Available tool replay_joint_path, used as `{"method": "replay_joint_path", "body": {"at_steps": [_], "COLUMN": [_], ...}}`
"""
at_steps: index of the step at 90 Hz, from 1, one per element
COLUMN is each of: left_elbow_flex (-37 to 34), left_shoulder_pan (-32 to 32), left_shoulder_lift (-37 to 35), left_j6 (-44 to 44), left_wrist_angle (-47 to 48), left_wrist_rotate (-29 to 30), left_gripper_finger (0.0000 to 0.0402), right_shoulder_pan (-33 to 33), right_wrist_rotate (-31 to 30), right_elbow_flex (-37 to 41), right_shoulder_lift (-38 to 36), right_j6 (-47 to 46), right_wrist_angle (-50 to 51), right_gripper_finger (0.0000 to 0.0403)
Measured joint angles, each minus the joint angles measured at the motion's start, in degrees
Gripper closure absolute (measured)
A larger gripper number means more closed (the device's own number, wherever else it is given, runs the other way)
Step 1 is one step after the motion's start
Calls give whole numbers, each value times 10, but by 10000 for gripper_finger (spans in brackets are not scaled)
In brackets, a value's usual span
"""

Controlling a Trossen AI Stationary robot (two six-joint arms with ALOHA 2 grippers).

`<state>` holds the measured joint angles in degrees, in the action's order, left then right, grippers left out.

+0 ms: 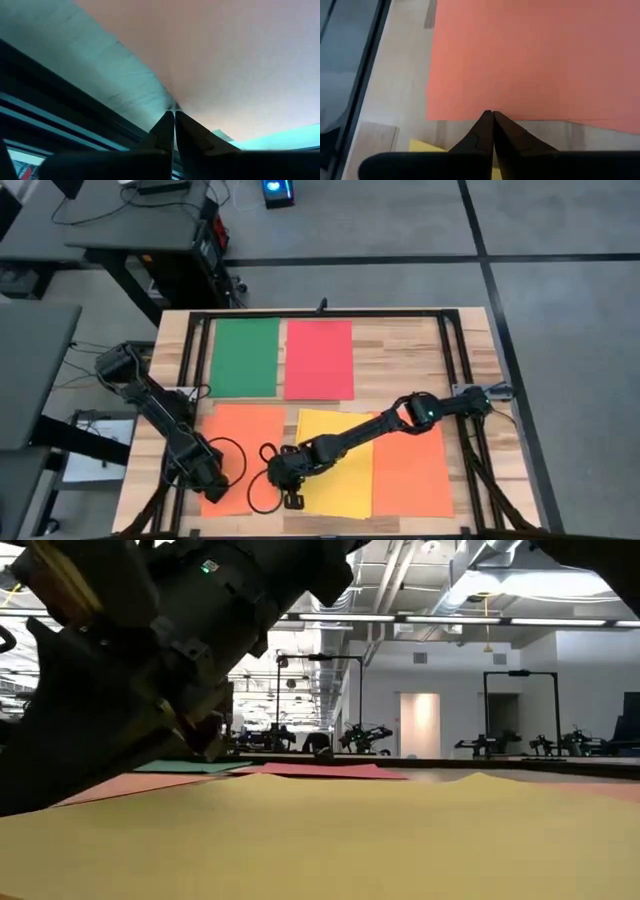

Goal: Organize paper
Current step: Stack the orange paper on top of the orange paper

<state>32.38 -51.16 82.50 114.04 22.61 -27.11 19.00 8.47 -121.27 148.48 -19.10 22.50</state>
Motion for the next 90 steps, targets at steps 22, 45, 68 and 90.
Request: {"method": "replay_joint_path", "body": {"at_steps": [22, 45, 68, 90], "left_elbow_flex": [0, 0, 3, 36], "left_shoulder_pan": [0, 0, -1, -2], "left_shoulder_lift": [0, 0, -1, -14], "left_j6": [0, -2, -31, -91], "left_wrist_angle": [0, 5, 37, 145], "left_wrist_rotate": [2, 4, 1, 1], "left_gripper_finger": [402, 402, 402, 402], "right_shoulder_pan": [0, 0, 3, -5], "right_wrist_rotate": [5, 5, 8, -3], "right_elbow_flex": [-16, -47, -98, -117], "right_shoulder_lift": [5, 8, -5, -50], "right_j6": [-14, -5, 27, 66], "right_wrist_angle": [-5, 45, 167, 166], "right_gripper_finger": [403, 403, 403, 403]}}
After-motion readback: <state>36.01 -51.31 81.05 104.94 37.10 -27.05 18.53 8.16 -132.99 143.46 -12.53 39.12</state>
